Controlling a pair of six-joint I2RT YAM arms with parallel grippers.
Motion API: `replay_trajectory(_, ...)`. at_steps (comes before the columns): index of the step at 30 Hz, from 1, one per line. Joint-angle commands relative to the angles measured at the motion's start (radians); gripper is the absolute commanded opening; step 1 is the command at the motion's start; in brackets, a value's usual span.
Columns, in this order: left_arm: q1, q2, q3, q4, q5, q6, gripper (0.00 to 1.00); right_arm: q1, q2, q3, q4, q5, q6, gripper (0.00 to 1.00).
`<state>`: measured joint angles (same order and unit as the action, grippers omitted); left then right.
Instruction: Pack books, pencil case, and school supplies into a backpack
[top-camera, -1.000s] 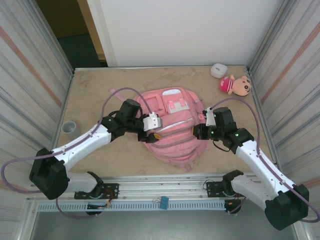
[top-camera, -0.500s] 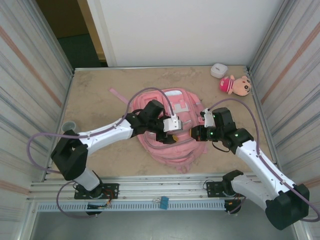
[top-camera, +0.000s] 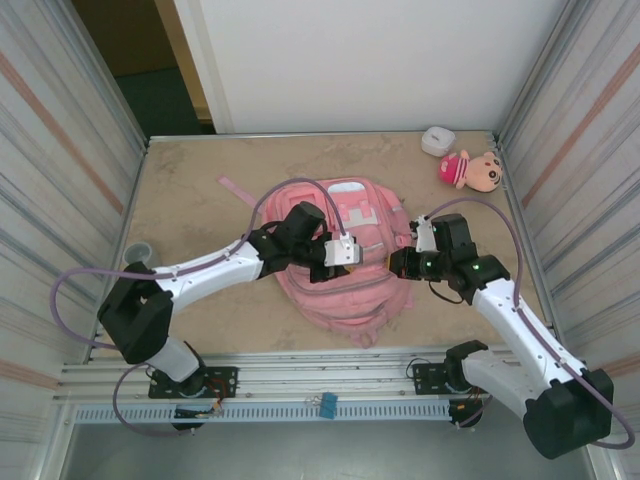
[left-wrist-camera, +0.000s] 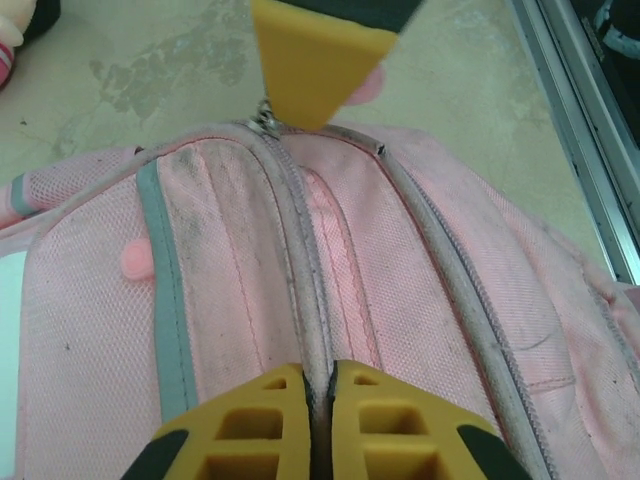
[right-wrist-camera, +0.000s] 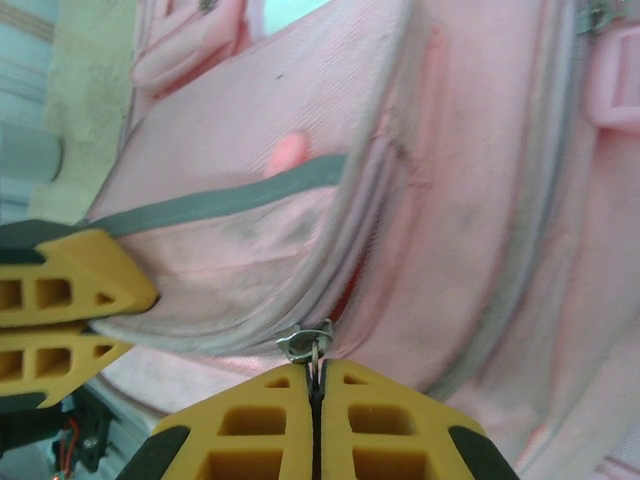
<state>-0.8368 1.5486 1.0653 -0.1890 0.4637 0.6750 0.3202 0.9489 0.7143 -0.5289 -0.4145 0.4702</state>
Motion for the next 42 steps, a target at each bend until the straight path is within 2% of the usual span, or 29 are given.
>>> replay_trajectory(1, 0.024, -0.067, -0.025, -0.106, 0.081, 0.082, 0.00, -0.033, 0.028, -0.028, 0.027, 0.176, 0.046, 0.00)
replay_trajectory(7, 0.043, -0.083, -0.031, -0.130, 0.130, 0.110, 0.00, -0.049, 0.091, -0.012, 0.104, 0.237, 0.046, 0.00)
replay_trajectory(14, 0.051, -0.122, -0.063, -0.141, 0.232, 0.178, 0.00, -0.073, 0.205, 0.005, 0.200, 0.231, 0.030, 0.00)
replay_trajectory(21, 0.076, -0.125, -0.094, -0.139, 0.217, 0.175, 0.00, -0.074, 0.269, 0.033, 0.244, 0.204, 0.029, 0.00)
replay_trajectory(22, 0.076, -0.127, -0.096, -0.134, 0.199, 0.154, 0.04, -0.073, 0.266, 0.040, 0.241, 0.193, 0.029, 0.06)
replay_trajectory(23, 0.078, -0.131, -0.096, -0.129, 0.180, 0.117, 0.17, -0.073, 0.258, 0.045, 0.233, 0.178, 0.028, 0.23)
replay_trajectory(24, 0.080, -0.140, -0.098, -0.116, 0.160, 0.066, 0.34, -0.071, 0.240, 0.052, 0.216, 0.164, 0.032, 0.38)
replay_trajectory(25, 0.086, -0.151, -0.101, -0.100, 0.148, 0.015, 0.44, -0.072, 0.224, 0.060, 0.193, 0.162, 0.037, 0.49)
replay_trajectory(27, 0.098, -0.178, -0.106, -0.072, 0.127, -0.106, 0.58, -0.072, 0.178, 0.086, 0.131, 0.167, 0.043, 0.58)
replay_trajectory(29, 0.117, -0.213, -0.110, -0.048, 0.098, -0.232, 0.62, -0.066, 0.123, 0.115, 0.075, 0.173, 0.049, 0.60)
replay_trajectory(33, 0.149, -0.282, -0.118, -0.029, 0.015, -0.377, 0.63, -0.026, 0.074, 0.173, 0.049, 0.139, 0.056, 0.59)
replay_trajectory(37, 0.182, -0.313, -0.122, -0.023, -0.059, -0.485, 0.64, 0.077, 0.122, 0.221, 0.076, 0.149, 0.070, 0.58)
replay_trajectory(42, 0.188, -0.276, -0.187, -0.011, -0.174, -0.594, 0.65, 0.173, 0.231, 0.130, 0.248, 0.161, 0.127, 0.57)
